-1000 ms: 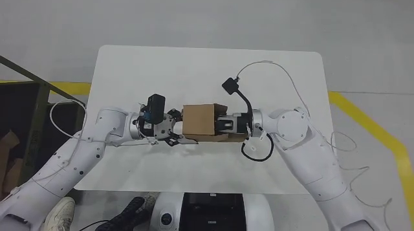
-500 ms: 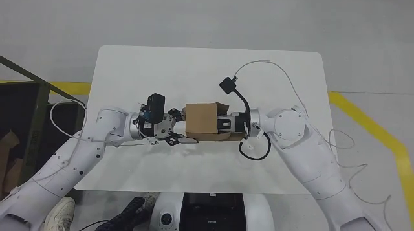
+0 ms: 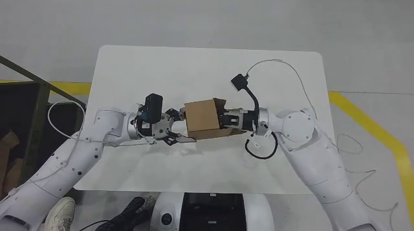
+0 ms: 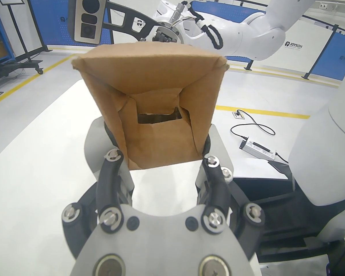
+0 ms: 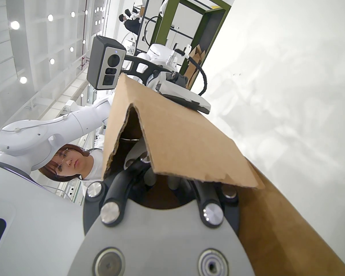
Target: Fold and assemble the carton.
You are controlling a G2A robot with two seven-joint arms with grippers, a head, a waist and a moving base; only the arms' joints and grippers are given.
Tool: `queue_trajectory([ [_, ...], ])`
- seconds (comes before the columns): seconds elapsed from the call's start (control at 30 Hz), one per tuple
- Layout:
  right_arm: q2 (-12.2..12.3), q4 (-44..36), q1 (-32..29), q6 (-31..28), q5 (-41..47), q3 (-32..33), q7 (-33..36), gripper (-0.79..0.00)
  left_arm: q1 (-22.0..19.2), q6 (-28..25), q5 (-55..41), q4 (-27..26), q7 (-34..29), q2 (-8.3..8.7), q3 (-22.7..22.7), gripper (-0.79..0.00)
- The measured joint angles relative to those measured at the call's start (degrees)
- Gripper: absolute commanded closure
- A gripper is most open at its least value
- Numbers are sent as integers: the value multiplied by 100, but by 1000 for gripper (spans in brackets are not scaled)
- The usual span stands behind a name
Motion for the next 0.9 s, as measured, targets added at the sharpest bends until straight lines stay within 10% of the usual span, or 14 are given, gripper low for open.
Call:
queue_trajectory([
  [0.07,-9,32,-5,-35,70,-55,-43,0,2,0,-1,-19,-18,10,7,-379],
  [0.23,-46,202,16,-164,239,-224,-209,0,-11,1,-51,-90,-54,36,12,-779],
  [0.9,-108,651,-87,-1140,1552,-373,-115,0,-32,0,-554,-453,-124,104,-275,-785],
])
